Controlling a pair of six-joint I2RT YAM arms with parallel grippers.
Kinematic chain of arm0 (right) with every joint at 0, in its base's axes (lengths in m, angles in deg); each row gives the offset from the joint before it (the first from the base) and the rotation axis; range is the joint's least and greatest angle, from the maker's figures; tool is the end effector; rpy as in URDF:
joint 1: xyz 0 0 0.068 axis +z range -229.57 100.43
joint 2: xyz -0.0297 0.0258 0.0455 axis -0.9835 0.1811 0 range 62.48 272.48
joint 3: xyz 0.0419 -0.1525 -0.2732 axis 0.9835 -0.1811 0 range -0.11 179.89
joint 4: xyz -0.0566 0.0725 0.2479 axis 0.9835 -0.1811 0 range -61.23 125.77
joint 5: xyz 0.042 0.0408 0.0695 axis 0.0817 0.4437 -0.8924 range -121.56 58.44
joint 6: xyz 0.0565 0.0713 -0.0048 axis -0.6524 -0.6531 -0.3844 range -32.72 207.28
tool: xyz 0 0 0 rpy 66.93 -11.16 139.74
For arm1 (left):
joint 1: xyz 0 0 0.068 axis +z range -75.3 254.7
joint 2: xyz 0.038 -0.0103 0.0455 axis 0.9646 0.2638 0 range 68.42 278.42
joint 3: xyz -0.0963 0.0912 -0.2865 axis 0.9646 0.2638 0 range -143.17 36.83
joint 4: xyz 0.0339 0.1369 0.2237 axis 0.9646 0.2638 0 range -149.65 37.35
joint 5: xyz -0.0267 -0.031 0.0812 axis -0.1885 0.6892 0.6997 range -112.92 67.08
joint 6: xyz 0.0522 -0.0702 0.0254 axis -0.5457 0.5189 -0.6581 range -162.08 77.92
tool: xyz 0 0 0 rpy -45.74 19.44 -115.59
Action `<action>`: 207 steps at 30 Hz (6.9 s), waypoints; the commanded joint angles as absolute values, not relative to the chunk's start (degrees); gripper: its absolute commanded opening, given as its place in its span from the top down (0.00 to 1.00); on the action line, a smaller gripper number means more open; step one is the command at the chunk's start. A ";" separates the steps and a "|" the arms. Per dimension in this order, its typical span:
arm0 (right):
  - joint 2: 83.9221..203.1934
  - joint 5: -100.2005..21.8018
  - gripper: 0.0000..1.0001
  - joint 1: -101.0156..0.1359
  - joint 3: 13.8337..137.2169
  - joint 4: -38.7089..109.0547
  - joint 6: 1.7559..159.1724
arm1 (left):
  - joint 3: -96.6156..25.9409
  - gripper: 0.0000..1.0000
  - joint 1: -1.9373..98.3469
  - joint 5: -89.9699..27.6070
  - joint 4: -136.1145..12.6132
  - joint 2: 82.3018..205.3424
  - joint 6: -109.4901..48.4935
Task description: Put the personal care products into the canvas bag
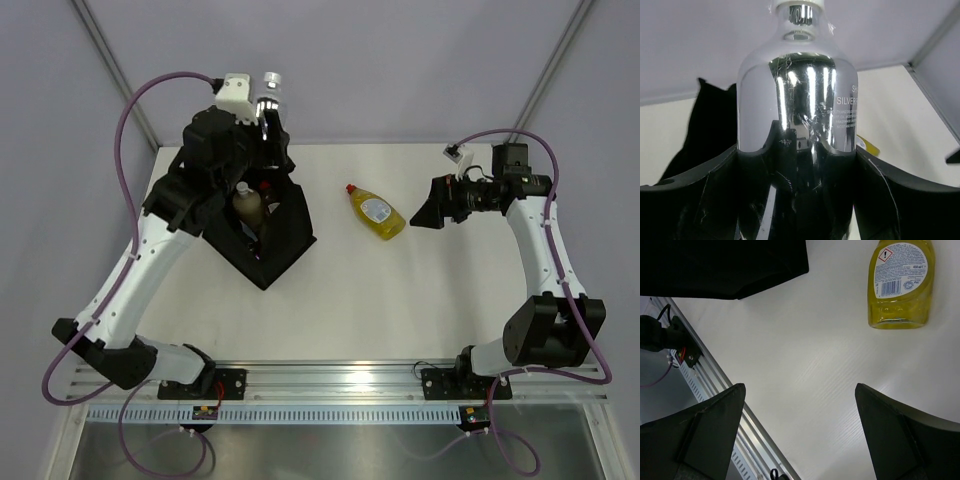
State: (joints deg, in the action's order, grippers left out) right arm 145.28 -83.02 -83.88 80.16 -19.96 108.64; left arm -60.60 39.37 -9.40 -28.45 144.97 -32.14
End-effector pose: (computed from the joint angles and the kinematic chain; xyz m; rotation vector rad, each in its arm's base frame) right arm 0.3015 0.0412 0.3620 -0.6420 2.1921 0.9205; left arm 0.2638 -0.1636 0.5302 0.2161 1.7471 -0.3710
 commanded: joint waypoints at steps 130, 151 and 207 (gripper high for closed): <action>203.54 -69.62 0.32 -81.68 128.22 -40.52 107.23 | -33.02 0.05 21.61 -26.88 -68.00 165.66 -10.89; 196.60 -54.58 0.53 -76.49 118.81 -25.67 102.93 | -26.10 0.14 24.43 -32.84 -71.86 165.37 -9.38; 176.08 -52.85 1.00 -36.85 118.80 18.44 73.30 | -30.58 0.01 21.71 -11.23 -33.28 103.84 -25.82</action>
State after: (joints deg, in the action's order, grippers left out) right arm 186.96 -59.11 -39.23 127.81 11.63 71.84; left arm -31.48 21.73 -13.86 -32.69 104.43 -25.76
